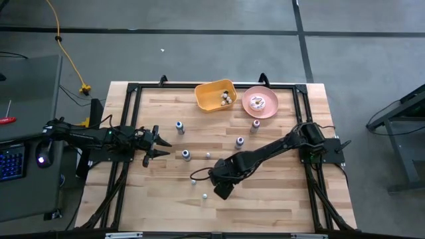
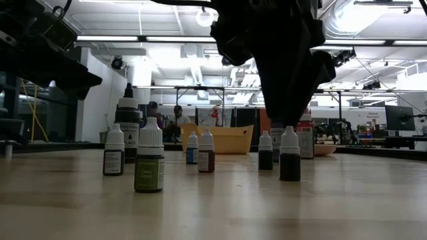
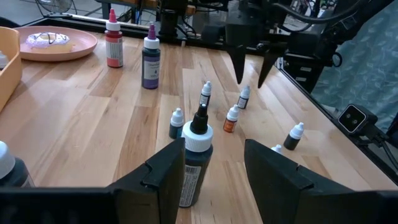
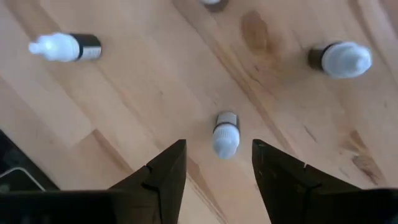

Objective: Pick & Place food coloring
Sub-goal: Put the small black food coloring bottle into the yellow bin

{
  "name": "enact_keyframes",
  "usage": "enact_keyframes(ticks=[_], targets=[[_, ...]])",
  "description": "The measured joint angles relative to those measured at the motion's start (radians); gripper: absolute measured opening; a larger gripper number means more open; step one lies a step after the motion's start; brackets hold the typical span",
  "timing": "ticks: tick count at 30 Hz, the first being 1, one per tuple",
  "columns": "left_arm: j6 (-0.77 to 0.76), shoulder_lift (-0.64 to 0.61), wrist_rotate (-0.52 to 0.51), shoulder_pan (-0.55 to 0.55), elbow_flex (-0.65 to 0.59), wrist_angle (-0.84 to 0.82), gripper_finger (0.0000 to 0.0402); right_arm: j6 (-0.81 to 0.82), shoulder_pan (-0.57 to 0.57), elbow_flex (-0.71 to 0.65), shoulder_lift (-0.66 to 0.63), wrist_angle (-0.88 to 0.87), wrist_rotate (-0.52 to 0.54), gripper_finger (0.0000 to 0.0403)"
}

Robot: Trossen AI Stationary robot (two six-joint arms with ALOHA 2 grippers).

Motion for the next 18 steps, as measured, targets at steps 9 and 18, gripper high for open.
enact_keyframes(ticks=[9, 18], targets=[[0.000, 0.000, 0.000, 0.000, 0.000, 0.000, 0.0163, -0.004, -0.002, 0.000, 0.034, -0.001, 0.002, 0.0172], [0.000, 0.000, 0.000, 0.000, 0.000, 0.000, 0.0163, 0.001, -0.005, 0.000, 0.042, -0.011, 0.001, 0.0172]])
